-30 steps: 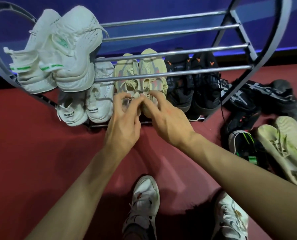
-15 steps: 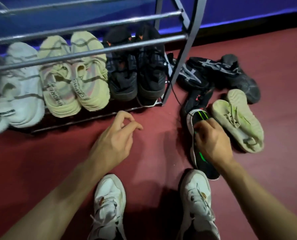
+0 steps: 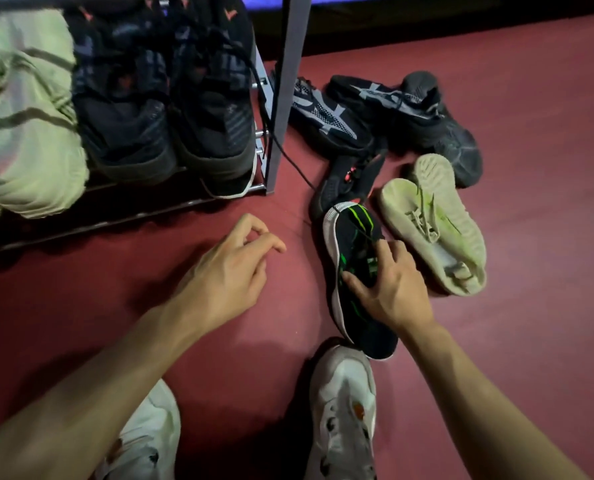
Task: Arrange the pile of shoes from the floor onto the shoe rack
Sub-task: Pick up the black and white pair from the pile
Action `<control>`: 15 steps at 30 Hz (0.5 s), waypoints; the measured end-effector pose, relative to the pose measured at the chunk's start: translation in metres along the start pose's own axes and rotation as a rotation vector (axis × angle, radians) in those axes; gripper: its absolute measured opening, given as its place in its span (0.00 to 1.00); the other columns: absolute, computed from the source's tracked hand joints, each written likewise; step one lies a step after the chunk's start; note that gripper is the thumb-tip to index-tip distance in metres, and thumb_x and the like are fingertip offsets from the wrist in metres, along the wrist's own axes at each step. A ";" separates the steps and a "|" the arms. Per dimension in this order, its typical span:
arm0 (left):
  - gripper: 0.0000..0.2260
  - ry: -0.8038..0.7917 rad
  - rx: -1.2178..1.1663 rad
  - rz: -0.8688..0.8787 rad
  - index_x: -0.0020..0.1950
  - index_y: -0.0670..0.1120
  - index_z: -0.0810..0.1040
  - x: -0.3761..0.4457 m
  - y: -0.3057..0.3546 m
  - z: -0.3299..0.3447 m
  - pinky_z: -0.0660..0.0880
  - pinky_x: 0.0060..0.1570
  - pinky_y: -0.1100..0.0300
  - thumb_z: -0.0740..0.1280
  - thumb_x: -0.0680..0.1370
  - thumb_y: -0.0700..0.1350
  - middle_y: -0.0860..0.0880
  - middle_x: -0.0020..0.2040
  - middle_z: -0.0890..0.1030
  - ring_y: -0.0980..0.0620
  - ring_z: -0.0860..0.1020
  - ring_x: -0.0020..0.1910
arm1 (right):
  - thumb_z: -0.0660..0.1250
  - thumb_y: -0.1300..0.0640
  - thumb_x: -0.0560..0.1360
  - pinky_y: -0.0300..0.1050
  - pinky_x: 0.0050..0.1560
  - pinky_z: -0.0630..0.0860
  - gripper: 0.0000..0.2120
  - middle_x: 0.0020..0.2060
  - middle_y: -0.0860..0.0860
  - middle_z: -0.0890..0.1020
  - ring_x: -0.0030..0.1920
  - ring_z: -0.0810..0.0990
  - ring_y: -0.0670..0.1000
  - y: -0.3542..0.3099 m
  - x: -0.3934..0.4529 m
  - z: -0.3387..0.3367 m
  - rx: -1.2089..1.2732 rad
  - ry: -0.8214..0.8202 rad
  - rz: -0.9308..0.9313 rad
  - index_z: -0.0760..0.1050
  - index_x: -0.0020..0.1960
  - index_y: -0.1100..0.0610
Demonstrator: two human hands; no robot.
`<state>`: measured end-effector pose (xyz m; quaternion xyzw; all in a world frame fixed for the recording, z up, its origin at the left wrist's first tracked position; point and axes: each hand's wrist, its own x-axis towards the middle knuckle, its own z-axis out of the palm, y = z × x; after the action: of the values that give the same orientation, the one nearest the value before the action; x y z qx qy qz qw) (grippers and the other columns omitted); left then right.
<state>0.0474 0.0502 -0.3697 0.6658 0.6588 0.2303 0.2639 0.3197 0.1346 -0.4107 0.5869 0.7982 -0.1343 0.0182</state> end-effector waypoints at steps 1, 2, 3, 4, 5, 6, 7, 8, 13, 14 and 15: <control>0.15 -0.003 0.000 0.001 0.58 0.56 0.76 0.001 0.001 0.001 0.79 0.41 0.49 0.66 0.76 0.38 0.57 0.58 0.67 0.58 0.71 0.41 | 0.68 0.32 0.70 0.58 0.47 0.78 0.31 0.53 0.54 0.71 0.53 0.75 0.61 0.001 -0.001 -0.001 -0.040 -0.025 0.012 0.67 0.60 0.54; 0.15 -0.004 0.002 0.002 0.58 0.56 0.76 0.003 0.002 0.001 0.79 0.40 0.49 0.66 0.76 0.39 0.57 0.58 0.67 0.57 0.72 0.41 | 0.67 0.31 0.70 0.58 0.46 0.78 0.30 0.52 0.54 0.71 0.53 0.74 0.61 0.004 -0.001 -0.002 -0.067 -0.027 0.005 0.67 0.59 0.54; 0.15 -0.002 0.003 0.002 0.58 0.56 0.76 0.003 0.004 0.002 0.79 0.40 0.49 0.66 0.76 0.39 0.57 0.58 0.67 0.57 0.72 0.42 | 0.66 0.32 0.71 0.57 0.46 0.77 0.28 0.52 0.54 0.71 0.52 0.74 0.61 0.006 -0.001 -0.005 -0.073 -0.004 -0.020 0.70 0.58 0.54; 0.15 0.002 0.000 0.001 0.58 0.56 0.76 0.004 0.004 0.002 0.79 0.40 0.49 0.66 0.76 0.39 0.58 0.58 0.67 0.57 0.73 0.42 | 0.65 0.35 0.72 0.56 0.46 0.77 0.24 0.51 0.54 0.71 0.51 0.74 0.60 0.007 0.000 -0.009 -0.049 0.042 -0.050 0.73 0.55 0.54; 0.15 0.005 -0.006 0.001 0.58 0.57 0.76 0.004 0.005 0.003 0.79 0.40 0.49 0.66 0.76 0.40 0.58 0.58 0.67 0.56 0.73 0.42 | 0.65 0.39 0.74 0.56 0.46 0.77 0.20 0.50 0.54 0.71 0.50 0.74 0.59 0.007 0.002 -0.014 0.003 0.105 -0.073 0.76 0.52 0.55; 0.15 0.006 -0.010 0.000 0.58 0.57 0.76 0.004 0.004 0.004 0.79 0.40 0.49 0.66 0.77 0.40 0.58 0.58 0.67 0.56 0.74 0.42 | 0.65 0.43 0.75 0.55 0.46 0.76 0.16 0.48 0.54 0.71 0.48 0.74 0.59 0.007 0.007 -0.020 0.061 0.173 -0.088 0.77 0.48 0.57; 0.15 0.005 -0.009 -0.001 0.58 0.57 0.76 0.004 0.004 0.004 0.79 0.40 0.49 0.66 0.77 0.40 0.58 0.58 0.67 0.56 0.74 0.42 | 0.65 0.47 0.75 0.55 0.46 0.76 0.14 0.47 0.54 0.71 0.46 0.74 0.58 0.006 0.014 -0.026 0.107 0.231 -0.094 0.77 0.45 0.59; 0.14 0.004 -0.007 -0.004 0.58 0.57 0.76 0.004 0.004 0.005 0.79 0.40 0.49 0.66 0.77 0.40 0.58 0.58 0.67 0.56 0.74 0.42 | 0.65 0.50 0.75 0.55 0.46 0.75 0.12 0.46 0.55 0.71 0.45 0.74 0.58 0.003 0.023 -0.033 0.131 0.273 -0.094 0.76 0.42 0.60; 0.14 0.004 -0.007 0.012 0.58 0.56 0.76 0.010 0.004 0.000 0.79 0.39 0.49 0.66 0.77 0.40 0.58 0.57 0.67 0.56 0.74 0.42 | 0.61 0.48 0.76 0.49 0.51 0.75 0.15 0.48 0.53 0.73 0.48 0.75 0.56 -0.014 0.089 -0.070 0.127 0.315 -0.108 0.79 0.44 0.57; 0.14 0.006 -0.005 0.018 0.59 0.56 0.76 0.013 0.005 -0.002 0.79 0.39 0.49 0.66 0.77 0.40 0.58 0.57 0.67 0.56 0.73 0.42 | 0.61 0.48 0.77 0.45 0.49 0.73 0.14 0.49 0.53 0.74 0.49 0.75 0.56 -0.018 0.103 -0.078 0.124 0.312 -0.114 0.79 0.44 0.57; 0.14 0.007 -0.002 0.023 0.59 0.56 0.76 0.016 0.005 -0.004 0.79 0.39 0.48 0.66 0.77 0.40 0.57 0.57 0.67 0.56 0.73 0.42 | 0.61 0.48 0.77 0.44 0.48 0.71 0.14 0.50 0.54 0.74 0.51 0.76 0.56 -0.024 0.118 -0.085 0.113 0.304 -0.120 0.79 0.46 0.57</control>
<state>0.0490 0.0666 -0.3638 0.6723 0.6518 0.2364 0.2595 0.2718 0.2581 -0.3466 0.5519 0.8165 -0.0897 -0.1438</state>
